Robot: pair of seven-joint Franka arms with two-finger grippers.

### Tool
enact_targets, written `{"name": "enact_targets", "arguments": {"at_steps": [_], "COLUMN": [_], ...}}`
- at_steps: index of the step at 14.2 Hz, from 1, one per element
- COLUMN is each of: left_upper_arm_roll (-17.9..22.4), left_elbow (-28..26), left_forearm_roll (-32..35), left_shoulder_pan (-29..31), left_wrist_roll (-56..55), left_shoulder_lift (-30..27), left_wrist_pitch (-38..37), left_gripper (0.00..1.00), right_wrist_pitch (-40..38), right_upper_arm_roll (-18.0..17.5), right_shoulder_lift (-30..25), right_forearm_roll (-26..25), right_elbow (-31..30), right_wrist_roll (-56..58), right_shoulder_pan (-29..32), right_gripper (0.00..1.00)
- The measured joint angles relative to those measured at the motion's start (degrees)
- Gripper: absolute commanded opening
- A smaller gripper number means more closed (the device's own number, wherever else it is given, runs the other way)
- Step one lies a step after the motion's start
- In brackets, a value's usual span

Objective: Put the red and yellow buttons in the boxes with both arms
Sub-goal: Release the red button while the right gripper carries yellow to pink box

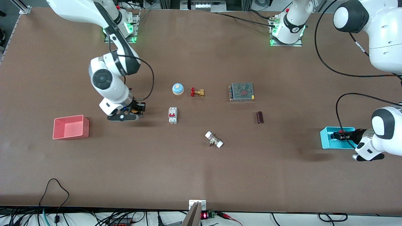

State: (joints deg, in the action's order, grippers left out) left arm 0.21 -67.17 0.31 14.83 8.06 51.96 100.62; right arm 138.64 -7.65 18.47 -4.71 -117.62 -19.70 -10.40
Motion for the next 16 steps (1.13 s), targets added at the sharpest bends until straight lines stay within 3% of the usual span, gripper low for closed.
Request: {"name": "enact_targets", "arguments": {"at_steps": [4,6,10,13,16], "left_upper_arm_roll": [-1.0,-2.4,-6.5,-8.2,-8.6], "left_elbow": [2.2,2.7,2.8,2.8,2.6], "left_forearm_roll": [0.0,0.0,0.0,0.0,0.0], "left_shoulder_pan": [-0.2,-0.2,-0.8,-3.4,-6.2], "left_wrist_roll": [0.0,0.0,0.0,-2.0,-6.9], "left_shoulder_lift": [-3.1,-6.5,-14.3,-19.5,-24.3], "left_wrist_pitch": [-1.5,-3.2,-4.6,-8.5,-13.5], "left_gripper": [1.0,1.0,1.0,1.0,1.0], "right_wrist_pitch": [-5.9,-7.2,-7.3,-6.8,-6.5], "right_upper_arm_roll": [1.1,4.1,9.6,9.9,9.9], "right_shoulder_lift": [-5.5,-5.0,1.7,8.5,11.5], "right_forearm_roll": [0.0,0.6,7.9,10.5,10.5], "right_elbow": [2.3,4.9,11.0,13.5,14.9], "right_wrist_roll": [15.7,22.7,35.7,42.5,44.9], "right_shoulder_pan": [10.9,14.1,16.1,18.8,19.4], "right_gripper": [0.13,0.11,0.11,0.11,0.11]}}
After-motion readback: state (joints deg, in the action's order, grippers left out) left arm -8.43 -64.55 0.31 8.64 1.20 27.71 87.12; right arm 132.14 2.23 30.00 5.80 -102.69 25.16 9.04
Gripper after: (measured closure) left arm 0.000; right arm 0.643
